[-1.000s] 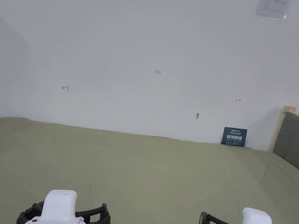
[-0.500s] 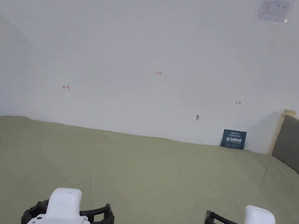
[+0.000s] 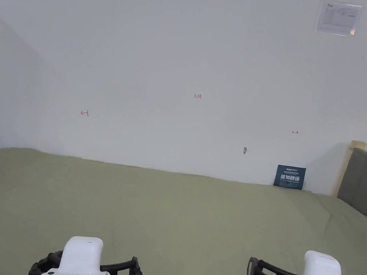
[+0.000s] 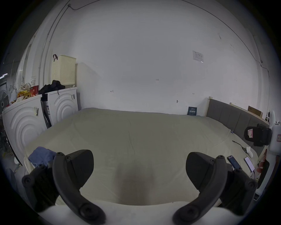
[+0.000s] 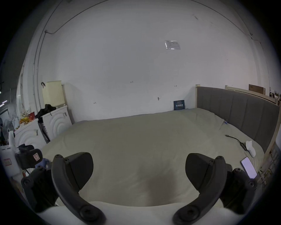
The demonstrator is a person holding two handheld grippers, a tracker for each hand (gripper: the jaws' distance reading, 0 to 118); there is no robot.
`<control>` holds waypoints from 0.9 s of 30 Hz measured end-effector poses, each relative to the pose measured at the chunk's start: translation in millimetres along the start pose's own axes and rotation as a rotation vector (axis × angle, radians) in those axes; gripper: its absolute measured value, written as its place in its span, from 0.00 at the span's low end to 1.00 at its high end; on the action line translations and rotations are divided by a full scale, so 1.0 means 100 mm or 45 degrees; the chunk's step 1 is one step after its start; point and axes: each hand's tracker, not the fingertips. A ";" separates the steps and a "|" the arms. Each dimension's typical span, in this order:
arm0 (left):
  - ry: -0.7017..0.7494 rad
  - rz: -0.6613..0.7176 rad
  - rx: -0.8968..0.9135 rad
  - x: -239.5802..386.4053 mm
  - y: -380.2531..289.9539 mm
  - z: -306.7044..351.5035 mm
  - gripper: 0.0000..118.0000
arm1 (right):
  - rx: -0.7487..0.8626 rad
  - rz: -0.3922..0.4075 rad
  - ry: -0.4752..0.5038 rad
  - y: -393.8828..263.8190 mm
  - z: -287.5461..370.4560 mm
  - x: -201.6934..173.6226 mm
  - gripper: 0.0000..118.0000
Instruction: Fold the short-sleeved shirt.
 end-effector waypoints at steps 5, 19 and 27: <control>0.004 0.008 -0.005 0.00 0.05 -0.02 1.00 | -0.053 0.026 -0.050 0.03 -0.06 -0.04 1.00; -0.022 0.002 -0.007 0.04 0.09 -0.04 1.00 | -0.100 0.066 -0.025 0.03 -0.10 -0.19 1.00; -0.016 0.000 -0.009 0.02 0.09 -0.02 1.00 | -0.097 0.106 -0.070 -0.05 -0.08 -0.21 1.00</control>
